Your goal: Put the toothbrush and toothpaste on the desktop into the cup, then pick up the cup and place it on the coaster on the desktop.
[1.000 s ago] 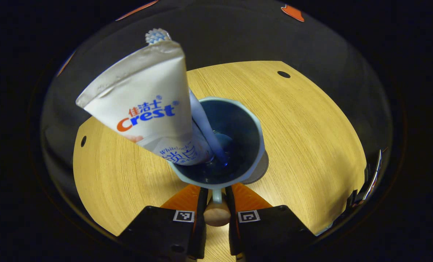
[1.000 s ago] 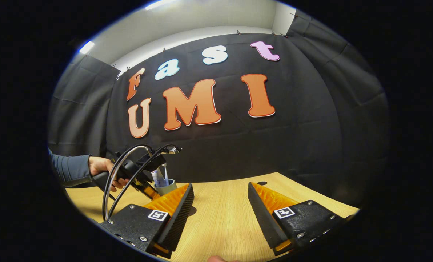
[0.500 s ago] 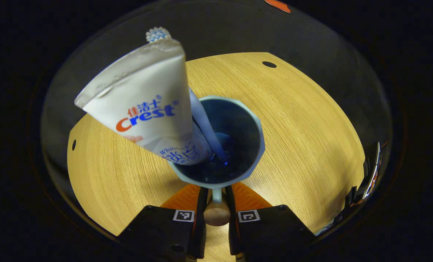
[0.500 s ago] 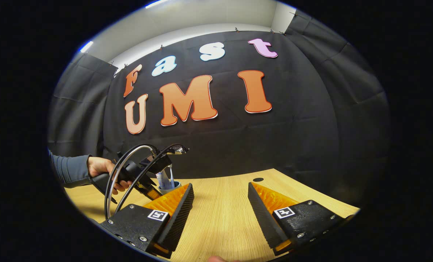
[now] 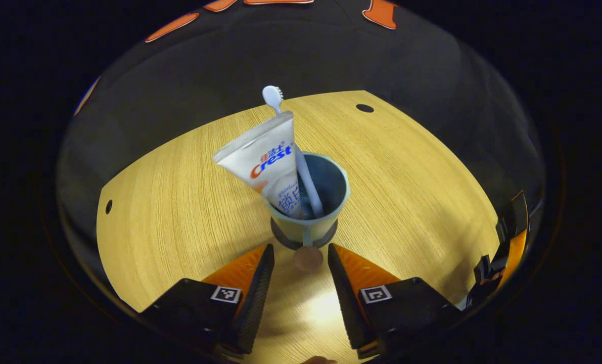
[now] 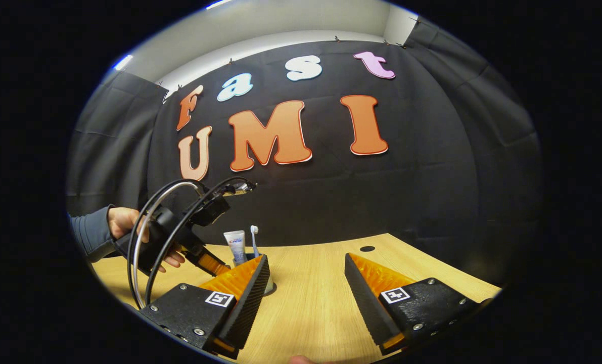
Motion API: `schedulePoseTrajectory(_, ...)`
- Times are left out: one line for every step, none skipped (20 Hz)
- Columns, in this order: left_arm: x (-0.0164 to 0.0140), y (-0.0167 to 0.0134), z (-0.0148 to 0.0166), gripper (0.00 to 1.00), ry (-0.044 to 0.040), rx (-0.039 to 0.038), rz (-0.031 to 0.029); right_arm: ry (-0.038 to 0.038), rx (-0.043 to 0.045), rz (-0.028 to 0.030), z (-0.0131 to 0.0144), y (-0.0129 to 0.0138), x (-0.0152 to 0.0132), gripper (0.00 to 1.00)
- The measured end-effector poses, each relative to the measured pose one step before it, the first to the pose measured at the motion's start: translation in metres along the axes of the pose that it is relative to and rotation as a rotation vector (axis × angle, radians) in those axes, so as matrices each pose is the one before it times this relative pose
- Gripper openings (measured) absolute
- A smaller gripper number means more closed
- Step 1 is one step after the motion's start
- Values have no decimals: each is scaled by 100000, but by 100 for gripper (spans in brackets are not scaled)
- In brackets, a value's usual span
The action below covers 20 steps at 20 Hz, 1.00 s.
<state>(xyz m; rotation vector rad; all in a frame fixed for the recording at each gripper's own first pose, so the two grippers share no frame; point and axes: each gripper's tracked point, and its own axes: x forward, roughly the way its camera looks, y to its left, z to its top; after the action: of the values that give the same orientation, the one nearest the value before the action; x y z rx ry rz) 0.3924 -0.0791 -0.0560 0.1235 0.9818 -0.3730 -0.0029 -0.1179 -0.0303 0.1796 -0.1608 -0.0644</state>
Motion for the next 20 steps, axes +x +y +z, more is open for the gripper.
schedulePoseTrajectory(-595, 480, -204, 81, -1335, -668, -64, 827, -782, -597, -125, 296, 408, 90)
schedulePoseTrajectory(-575, 543, 59, 87, -2498, -92, 327, 1794, -584, -128, -253, 394, 201, 90)
schedulePoseTrajectory(-557, 2, 65, 100, -2142, 7, 674, 1221, -307, 170, -206, 616, 174, 90)
schedulePoseTrajectory(-812, -169, 218, 100, -2689, 137, 1166, 680, -255, 156, -17, 583, 72, 90)
schedulePoseTrajectory(-786, 466, 359, 100, -3162, 165, 1082, 418, -408, 517, -38, 690, 113, 90)
schedulePoseTrajectory(-714, 306, 316, 100, -3381, -260, 1633, 103, -695, -11, 50, 624, 170, 90)
schedulePoseTrajectory(-502, 271, 466, 100, -3692, 45, 1871, -27, -872, -199, 71, 516, 315, 90)
schedulePoseTrajectory(239, -99, 440, 100, -3473, -4, 2290, -281, -823, -89, 258, 578, 193, 90)
schedulePoseTrajectory(-578, 104, 387, 100, -3775, 64, 1683, -354, -594, 43, 256, 663, 194, 90)
schedulePoseTrajectory(-307, 342, 353, 100, -4082, -392, 2964, -625, -231, 585, 301, 765, 277, 90)
schedulePoseTrajectory(-614, 477, 477, 100, -4558, -826, 3364, -792, -30, 582, 377, 762, 231, 90)
schedulePoseTrajectory(-87, -253, -236, 100, -4432, -862, 3099, -962, 59, 580, 385, 696, 223, 90)
schedulePoseTrajectory(-317, -69, -294, 100, -4662, -873, 3212, -967, 3, 665, 331, 706, 345, 90)
schedulePoseTrajectory(-6, -203, -421, 100, -4390, -187, 2875, -798, -32, 740, 265, 649, 137, 90)
schedulePoseTrajectory(-332, -170, -259, 100, -3749, -36, 2468, -534, -124, 919, 165, 683, 388, 90)
schedulePoseTrajectory(-227, -303, -163, 100, -2967, -469, 1149, -539, -425, 1372, 183, 683, 205, 90)
schedulePoseTrajectory(-427, -41, 112, 100, -3569, -870, 1532, -885, -899, 1584, 178, 806, 141, 90)
schedulePoseTrajectory(-427, 440, 253, 100, -3928, -511, 2479, -1110, -1201, 619, 220, 488, 104, 90)
schedulePoseTrajectory(-399, 347, 293, 100, -4335, -518, 3164, -1207, -996, 428, 303, 325, 235, 90)
schedulePoseTrajectory(-302, 24, 87, 100, -4128, -887, 2677, -1023, -669, 109, 295, 347, 283, 90)
